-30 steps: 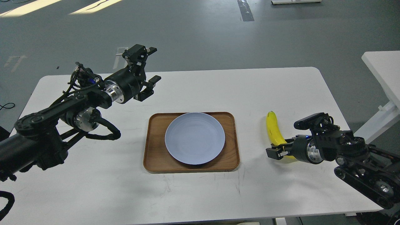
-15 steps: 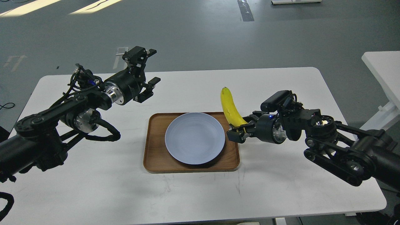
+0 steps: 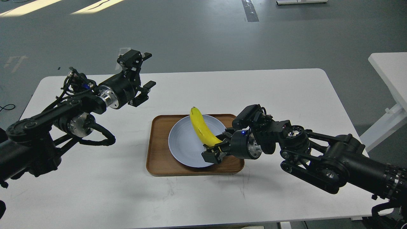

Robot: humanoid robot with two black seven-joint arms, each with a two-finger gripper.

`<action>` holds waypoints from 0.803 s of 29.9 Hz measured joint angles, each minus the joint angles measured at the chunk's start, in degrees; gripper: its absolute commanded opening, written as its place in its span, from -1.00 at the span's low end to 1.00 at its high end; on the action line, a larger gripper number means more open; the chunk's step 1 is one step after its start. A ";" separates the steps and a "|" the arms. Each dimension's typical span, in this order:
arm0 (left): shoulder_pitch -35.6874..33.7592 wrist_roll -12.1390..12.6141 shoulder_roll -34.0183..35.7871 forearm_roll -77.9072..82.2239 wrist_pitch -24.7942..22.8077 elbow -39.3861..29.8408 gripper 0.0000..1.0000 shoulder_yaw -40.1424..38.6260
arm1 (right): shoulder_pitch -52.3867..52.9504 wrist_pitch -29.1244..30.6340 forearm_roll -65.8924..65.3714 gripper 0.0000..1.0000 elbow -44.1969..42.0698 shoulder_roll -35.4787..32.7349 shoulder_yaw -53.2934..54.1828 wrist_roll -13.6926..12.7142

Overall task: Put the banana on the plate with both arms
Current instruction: 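Lower the banana onto the plate and open the right gripper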

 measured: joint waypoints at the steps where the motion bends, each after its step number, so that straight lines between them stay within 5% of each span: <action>1: 0.00 0.02 0.00 -0.02 0.00 0.00 0.96 -0.02 | -0.06 -0.48 0.05 0.78 -0.63 0.33 0.00 -0.08; 3: 0.00 0.06 0.00 -0.07 -0.01 -0.01 0.96 -0.07 | -0.20 -2.29 0.48 0.91 -1.91 1.05 0.07 -0.23; 15: 0.16 0.01 -0.02 -0.50 -0.06 -0.12 0.96 -0.51 | 0.40 -6.64 9.74 0.95 -3.74 2.35 5.59 -0.63; 24: 1.78 0.16 -1.30 -1.32 -0.05 -0.11 0.96 -5.71 | -0.78 -6.30 49.53 0.99 -7.81 2.42 25.79 -4.67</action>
